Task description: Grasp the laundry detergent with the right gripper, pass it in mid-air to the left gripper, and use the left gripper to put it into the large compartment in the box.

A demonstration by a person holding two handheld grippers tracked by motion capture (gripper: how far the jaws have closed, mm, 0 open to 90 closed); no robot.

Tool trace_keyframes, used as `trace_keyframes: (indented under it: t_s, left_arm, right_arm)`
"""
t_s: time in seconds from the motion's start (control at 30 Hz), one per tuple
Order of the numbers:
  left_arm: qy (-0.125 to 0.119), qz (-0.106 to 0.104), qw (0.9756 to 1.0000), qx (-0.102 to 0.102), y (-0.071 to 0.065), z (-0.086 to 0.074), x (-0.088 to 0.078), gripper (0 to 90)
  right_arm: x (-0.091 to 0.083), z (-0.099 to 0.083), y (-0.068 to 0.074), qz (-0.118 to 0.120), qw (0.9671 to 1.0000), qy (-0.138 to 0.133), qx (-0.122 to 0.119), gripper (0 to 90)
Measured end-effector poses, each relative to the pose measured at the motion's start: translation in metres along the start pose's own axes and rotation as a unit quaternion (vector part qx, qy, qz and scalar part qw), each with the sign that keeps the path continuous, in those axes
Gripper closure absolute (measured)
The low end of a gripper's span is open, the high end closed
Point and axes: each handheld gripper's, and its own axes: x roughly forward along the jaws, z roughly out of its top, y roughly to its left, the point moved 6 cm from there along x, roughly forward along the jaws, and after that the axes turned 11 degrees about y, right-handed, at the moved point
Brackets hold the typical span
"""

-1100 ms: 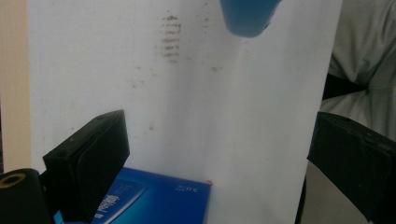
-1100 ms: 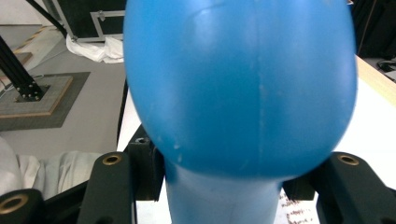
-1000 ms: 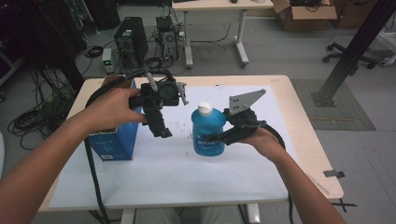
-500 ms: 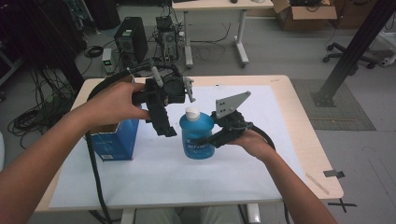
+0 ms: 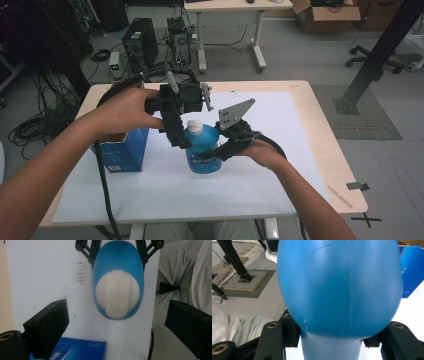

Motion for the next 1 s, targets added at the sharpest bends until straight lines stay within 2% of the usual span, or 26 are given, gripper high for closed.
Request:
trace_keyframes:
  t_s: [0.33, 0.63, 1.0]
  left_arm:
    - [0.001, -0.004, 1.0, 0.005, 0.0, 0.006, 0.003, 5.5]
    - [0.005, -0.004, 1.0, -0.003, 0.002, 0.01, 0.01, 5.5]
    - [0.0, -0.009, 1.0, 0.001, 0.001, 0.016, 0.024, 5.6]
  right_arm:
    - [0.006, 0.003, -0.001, 0.012, 0.9999, 0.004, -0.008, 43.9]
    - [0.004, 0.002, -0.003, 0.005, 1.0, 0.005, -0.006, 43.9]
    - [0.002, 0.002, -0.003, 0.002, 1.0, 0.004, -0.004, 43.9]
